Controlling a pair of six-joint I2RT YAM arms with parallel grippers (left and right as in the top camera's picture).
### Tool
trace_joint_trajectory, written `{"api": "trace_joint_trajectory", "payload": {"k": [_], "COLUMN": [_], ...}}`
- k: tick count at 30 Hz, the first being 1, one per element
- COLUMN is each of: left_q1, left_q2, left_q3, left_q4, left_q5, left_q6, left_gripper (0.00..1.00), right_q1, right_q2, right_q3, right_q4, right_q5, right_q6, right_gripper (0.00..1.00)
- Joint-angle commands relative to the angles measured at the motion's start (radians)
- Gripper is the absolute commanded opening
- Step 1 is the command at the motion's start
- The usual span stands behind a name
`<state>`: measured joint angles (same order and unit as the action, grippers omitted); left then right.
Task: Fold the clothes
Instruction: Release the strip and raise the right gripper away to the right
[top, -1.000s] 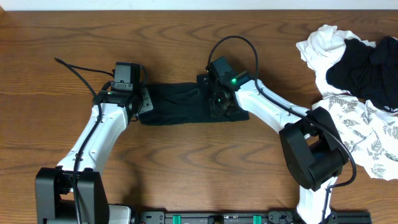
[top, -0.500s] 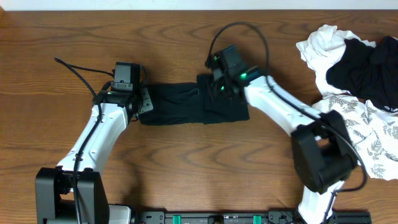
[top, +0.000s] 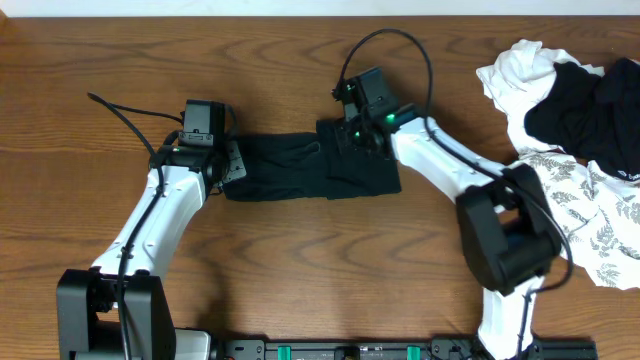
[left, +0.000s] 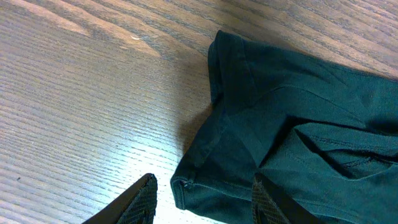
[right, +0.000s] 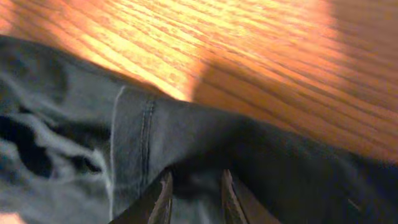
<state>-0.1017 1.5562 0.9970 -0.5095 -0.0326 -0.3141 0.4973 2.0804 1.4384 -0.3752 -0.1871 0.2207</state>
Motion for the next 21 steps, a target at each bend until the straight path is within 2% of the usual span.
{"api": "trace_joint_trajectory", "payload": {"k": [1,4,7,14,15,17,21], "left_q1": [0.0,0.0,0.0,0.0,0.0,0.0,0.001], "left_q2": [-0.008,-0.008,-0.008,-0.008,-0.008,-0.008,-0.008], "left_q3": [0.008,0.008,0.008,0.008,0.008,0.008,0.008], "left_q4": [-0.003,-0.005,-0.006,-0.006,-0.006,-0.006,-0.002], "left_q5": [-0.002,-0.002,-0.002,-0.002,-0.002,-0.002,-0.002], "left_q6": [0.0,0.0,0.0,0.0,0.0,0.0,0.0], "left_gripper": [0.5,0.5,0.5,0.51,0.57,0.62,0.68], "right_q1": [0.028,0.046,0.052,0.038,0.035,0.026,0.005], "right_q2": [0.069,0.125,0.164,0.132,0.118,0.081,-0.035], "right_q3": [0.007,0.007,0.007,0.007,0.008,0.008,0.008], "right_q4": [0.034,0.048,0.044,0.038,0.038,0.038,0.039], "right_q5": [-0.009,-0.012,-0.012,-0.011,-0.011,-0.01,0.002], "right_q6": [0.007,0.01,0.011,0.011,0.01,0.01,0.008], "right_gripper": [0.29,0.31,0.41,0.43,0.43,0.45,0.5]}}
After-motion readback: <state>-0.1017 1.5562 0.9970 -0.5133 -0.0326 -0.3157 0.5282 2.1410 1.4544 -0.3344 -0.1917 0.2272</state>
